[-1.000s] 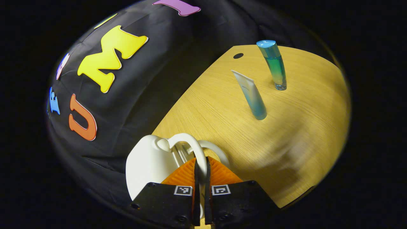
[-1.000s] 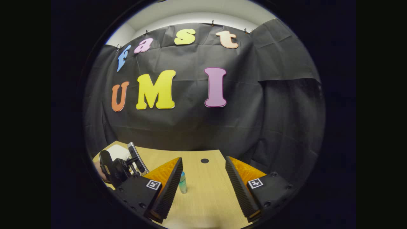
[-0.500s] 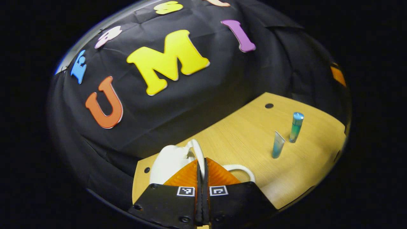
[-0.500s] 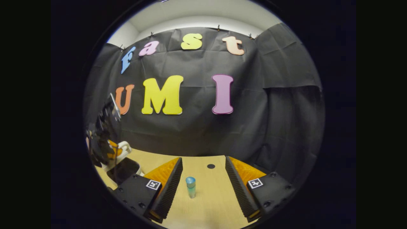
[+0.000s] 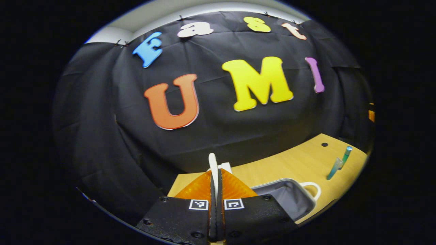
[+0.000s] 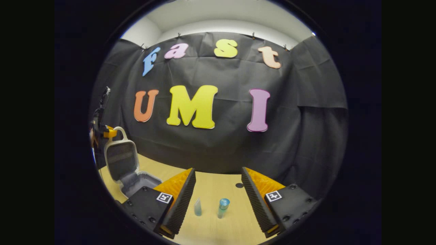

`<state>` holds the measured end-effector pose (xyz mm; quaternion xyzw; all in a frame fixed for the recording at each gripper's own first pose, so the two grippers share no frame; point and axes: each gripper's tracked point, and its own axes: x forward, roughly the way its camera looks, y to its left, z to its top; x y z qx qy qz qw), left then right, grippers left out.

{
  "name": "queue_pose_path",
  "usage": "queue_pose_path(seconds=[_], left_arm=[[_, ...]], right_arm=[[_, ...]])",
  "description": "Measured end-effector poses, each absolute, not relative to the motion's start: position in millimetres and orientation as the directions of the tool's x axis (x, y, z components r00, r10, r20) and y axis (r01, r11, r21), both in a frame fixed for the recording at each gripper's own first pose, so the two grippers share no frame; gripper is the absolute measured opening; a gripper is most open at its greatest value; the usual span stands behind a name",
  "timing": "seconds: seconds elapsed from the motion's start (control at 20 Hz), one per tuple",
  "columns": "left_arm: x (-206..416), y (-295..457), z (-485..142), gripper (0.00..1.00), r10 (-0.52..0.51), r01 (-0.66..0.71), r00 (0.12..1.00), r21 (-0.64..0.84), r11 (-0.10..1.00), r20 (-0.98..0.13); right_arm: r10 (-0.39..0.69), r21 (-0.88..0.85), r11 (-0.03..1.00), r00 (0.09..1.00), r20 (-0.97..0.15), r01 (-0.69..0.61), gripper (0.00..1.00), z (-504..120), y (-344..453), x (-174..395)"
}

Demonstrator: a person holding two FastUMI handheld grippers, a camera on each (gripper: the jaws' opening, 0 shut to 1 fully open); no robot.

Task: First open the suitcase, pack the skin care products into it, and then close the suitcase.

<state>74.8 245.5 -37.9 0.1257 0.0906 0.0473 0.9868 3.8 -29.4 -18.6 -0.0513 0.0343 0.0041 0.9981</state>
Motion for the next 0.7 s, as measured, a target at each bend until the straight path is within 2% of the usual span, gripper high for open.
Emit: queue_pose_path(seconds=[0.15,0.3,0.5,0.6,0.7], left_arm=[[71.3,318.8,-65.1,0.03,0.207,-0.171,0.962,0.197,0.965,-0.18],[70.7,375.3,-121.1,0.03,0.244,-0.225,0.937,0.105,0.969,-0.251],[72.5,416.1,-209.6,0.03,0.222,-0.266,0.885,-0.054,0.962,-0.408],[69.4,415.4,-254.9,0.04,0.192,-0.282,0.841,-0.107,0.953,-0.506],[76.8,409.5,-278.9,0.04,0.159,-0.274,0.819,-0.133,0.953,-0.551]], right_arm=[[0.028,-0.161,0.986,0.997,-0.069,-0.039,0.8,-14.0,-7.7,0.5],[0.036,-0.21,0.976,0.996,-0.087,-0.054,0.8,-15.8,11.5,0.9],[0.016,-0.222,0.974,0.992,-0.124,-0.044,0.8,-19.3,25.6,8.5],[0.005,-0.22,0.975,0.99,-0.141,-0.036,0.8,-21.3,30.6,12.6],[0.006,-0.237,0.971,0.988,-0.155,-0.043,0.8,-23.5,35.5,15.6]])
